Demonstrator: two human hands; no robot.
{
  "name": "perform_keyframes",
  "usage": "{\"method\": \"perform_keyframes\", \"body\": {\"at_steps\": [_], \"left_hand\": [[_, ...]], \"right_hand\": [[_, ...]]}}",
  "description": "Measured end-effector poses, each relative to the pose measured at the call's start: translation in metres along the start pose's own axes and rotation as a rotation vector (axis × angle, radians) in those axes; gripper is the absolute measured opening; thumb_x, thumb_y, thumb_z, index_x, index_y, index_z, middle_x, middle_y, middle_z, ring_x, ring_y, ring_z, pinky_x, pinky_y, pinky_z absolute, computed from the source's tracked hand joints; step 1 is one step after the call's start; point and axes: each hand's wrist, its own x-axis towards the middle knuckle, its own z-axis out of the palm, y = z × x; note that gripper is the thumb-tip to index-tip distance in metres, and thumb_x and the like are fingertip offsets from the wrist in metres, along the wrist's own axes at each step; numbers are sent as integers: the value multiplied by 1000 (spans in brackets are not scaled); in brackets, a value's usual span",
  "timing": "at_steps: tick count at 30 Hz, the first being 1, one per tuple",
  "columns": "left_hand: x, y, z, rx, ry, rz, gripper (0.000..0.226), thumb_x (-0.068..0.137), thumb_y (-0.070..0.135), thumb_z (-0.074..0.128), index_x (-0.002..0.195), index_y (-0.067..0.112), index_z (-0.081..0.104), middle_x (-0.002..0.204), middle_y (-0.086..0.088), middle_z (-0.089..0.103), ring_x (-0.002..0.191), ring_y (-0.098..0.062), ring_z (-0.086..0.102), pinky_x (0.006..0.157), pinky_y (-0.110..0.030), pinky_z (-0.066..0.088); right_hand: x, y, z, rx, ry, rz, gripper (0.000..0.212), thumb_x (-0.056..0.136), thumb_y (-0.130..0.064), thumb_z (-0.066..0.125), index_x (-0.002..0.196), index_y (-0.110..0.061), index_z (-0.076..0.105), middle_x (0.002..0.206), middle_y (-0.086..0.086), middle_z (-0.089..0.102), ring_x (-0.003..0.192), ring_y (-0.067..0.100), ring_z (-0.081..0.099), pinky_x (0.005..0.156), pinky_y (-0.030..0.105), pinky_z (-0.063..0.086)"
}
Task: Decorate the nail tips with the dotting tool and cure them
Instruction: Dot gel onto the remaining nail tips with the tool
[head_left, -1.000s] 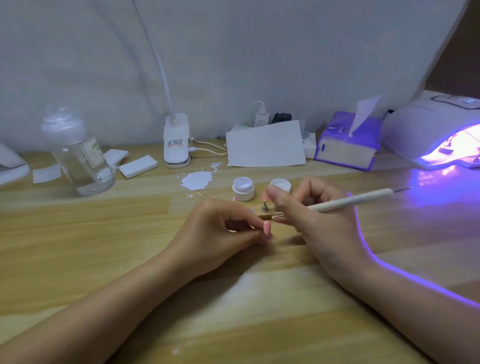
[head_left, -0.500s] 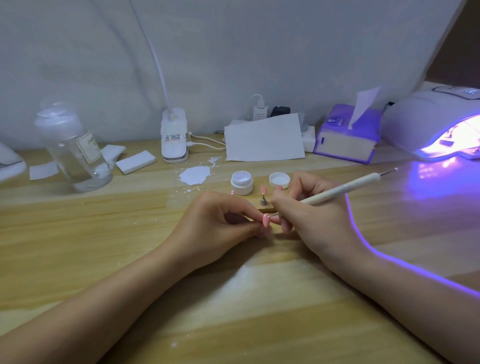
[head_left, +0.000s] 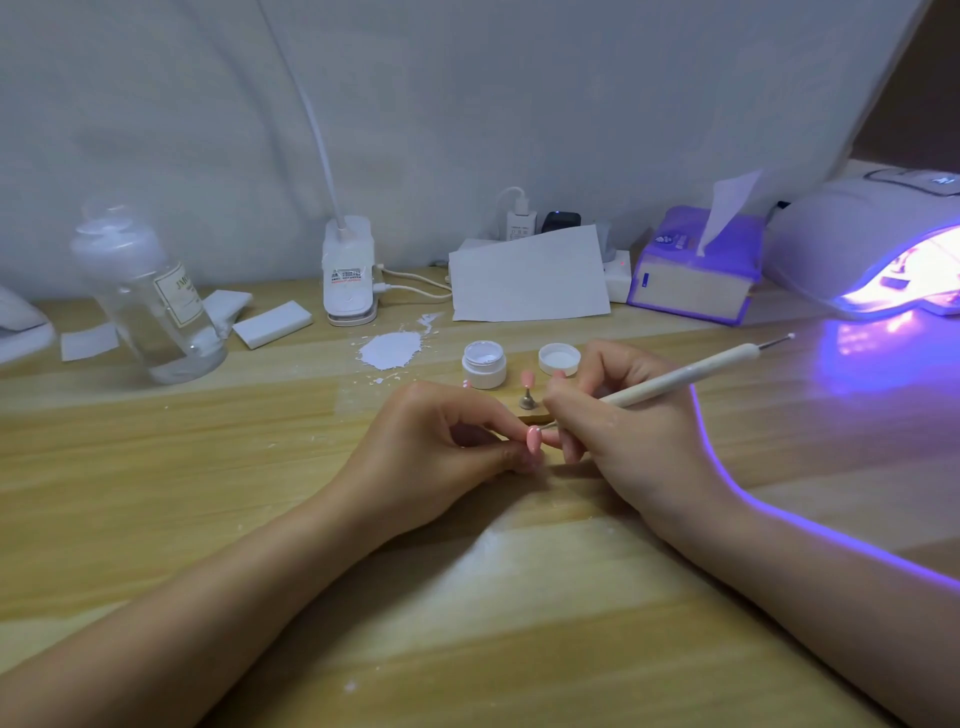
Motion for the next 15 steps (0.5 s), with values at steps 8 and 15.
{"method": "perform_keyframes", "body": {"at_steps": [8,15], "left_hand": [[0,-1,0,7,0,6,5,75,7,71,78,11,74,68,2,72,63,1,65,62,-13,49],[0,1,0,9,8,13,5,75,9,71,76,13,74,71,1,73,68,-7,69,70,-30,57]], "right_hand": [[0,-1,1,-8,-3,0,41,80,5,58,48,-10,38,34,-1,43,33,2,49,49,16,50],[-1,-2,0,-5,-11,-3,41,80,4,58,48,-10,37,34,-1,43,33,2,49,51,12,48]]}}
